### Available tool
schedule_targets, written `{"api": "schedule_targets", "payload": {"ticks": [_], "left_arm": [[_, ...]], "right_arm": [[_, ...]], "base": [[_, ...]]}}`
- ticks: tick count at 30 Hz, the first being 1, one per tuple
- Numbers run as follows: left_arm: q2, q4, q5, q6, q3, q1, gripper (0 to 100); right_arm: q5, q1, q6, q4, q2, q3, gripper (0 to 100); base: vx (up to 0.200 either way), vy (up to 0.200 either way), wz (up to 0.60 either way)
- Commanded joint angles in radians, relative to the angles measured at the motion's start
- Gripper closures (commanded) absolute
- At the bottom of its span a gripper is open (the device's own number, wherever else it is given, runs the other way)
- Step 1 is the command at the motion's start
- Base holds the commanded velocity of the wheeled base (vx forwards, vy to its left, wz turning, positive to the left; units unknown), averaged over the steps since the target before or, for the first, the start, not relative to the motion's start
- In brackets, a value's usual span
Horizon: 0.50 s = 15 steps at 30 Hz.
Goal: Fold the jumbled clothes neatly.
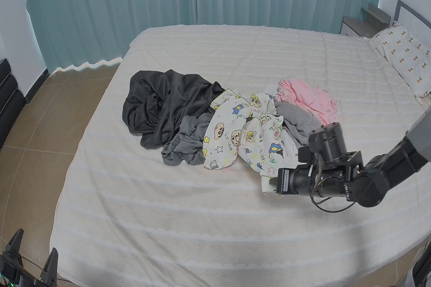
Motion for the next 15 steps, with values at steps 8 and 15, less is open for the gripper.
{"api": "schedule_targets", "payload": {"ticks": [8, 15], "left_arm": [[-0.016, -0.006, 0.000, 0.011, 0.018, 0.000, 0], [-0.018, -0.012, 0.002, -0.011, 0.018, 0.000, 0]], "right_arm": [[0.051, 0.005, -0.003, -0.055, -0.441, 0.107, 100], [0.071, 0.055, -0.006, -0.022, -0.587, 0.030, 100]], "base": [[0.000, 0.000, 0.00], [0.000, 0.000, 0.00]]}}
